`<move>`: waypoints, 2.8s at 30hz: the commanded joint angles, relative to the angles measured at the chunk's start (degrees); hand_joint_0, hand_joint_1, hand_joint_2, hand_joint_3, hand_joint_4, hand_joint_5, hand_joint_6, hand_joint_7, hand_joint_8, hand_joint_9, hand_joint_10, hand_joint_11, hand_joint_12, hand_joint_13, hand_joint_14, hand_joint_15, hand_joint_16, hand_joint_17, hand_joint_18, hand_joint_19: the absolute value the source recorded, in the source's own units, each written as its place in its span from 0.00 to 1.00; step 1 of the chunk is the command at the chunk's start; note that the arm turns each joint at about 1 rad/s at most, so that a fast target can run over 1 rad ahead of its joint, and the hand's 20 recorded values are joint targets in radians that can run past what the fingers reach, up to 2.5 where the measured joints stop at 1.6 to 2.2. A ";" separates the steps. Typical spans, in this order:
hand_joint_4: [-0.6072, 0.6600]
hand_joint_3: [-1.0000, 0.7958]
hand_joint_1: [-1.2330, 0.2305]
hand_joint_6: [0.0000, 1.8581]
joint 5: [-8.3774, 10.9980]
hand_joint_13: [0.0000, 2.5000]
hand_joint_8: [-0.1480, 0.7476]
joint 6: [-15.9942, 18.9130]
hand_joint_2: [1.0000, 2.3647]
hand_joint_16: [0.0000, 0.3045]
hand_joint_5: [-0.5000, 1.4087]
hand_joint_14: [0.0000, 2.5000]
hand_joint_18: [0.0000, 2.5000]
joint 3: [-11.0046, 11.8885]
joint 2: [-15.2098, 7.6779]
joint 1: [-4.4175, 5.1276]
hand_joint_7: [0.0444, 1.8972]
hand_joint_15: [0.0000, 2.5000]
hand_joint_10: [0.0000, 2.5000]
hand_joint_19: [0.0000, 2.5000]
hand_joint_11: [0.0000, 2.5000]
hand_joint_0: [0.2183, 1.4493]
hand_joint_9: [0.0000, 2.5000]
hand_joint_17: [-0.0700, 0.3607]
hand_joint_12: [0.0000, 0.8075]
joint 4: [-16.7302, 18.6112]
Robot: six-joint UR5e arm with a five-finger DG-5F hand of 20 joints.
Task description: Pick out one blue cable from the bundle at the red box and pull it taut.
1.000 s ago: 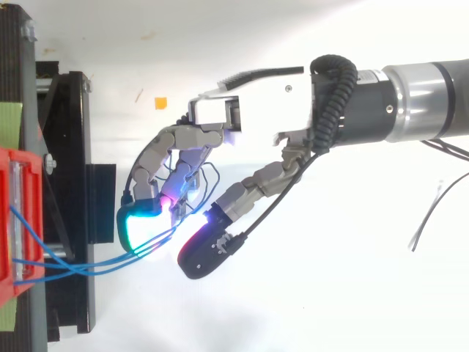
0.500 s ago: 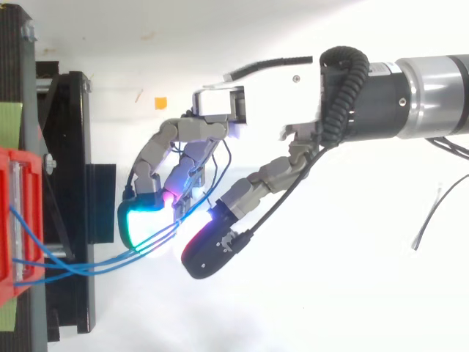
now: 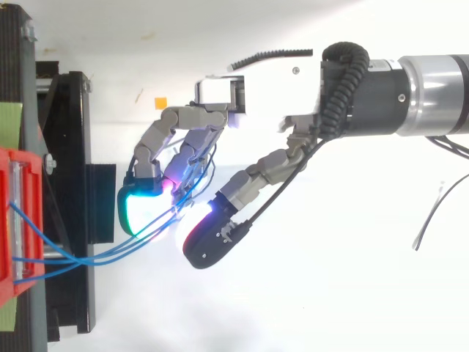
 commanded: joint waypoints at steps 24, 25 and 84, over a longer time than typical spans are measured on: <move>0.51 0.29 0.45 0.47 -0.07 0.40 0.49 0.02 0.00 0.18 0.20 0.01 0.35 0.00 -0.02 0.08 0.42 0.22 0.01 0.33 0.18 0.34 0.42 0.45 0.51 0.26; 0.50 0.31 0.44 0.48 -0.16 0.40 0.50 0.02 0.00 0.18 0.20 0.01 0.35 0.00 -0.02 0.17 0.42 0.22 0.01 0.33 0.18 0.34 0.42 0.44 0.51 0.17; 0.53 0.28 0.46 0.45 -0.24 0.42 0.50 -0.07 0.00 0.18 0.20 0.01 0.37 0.00 -0.02 0.17 0.45 0.23 0.01 0.33 0.18 0.29 0.44 0.45 0.51 0.35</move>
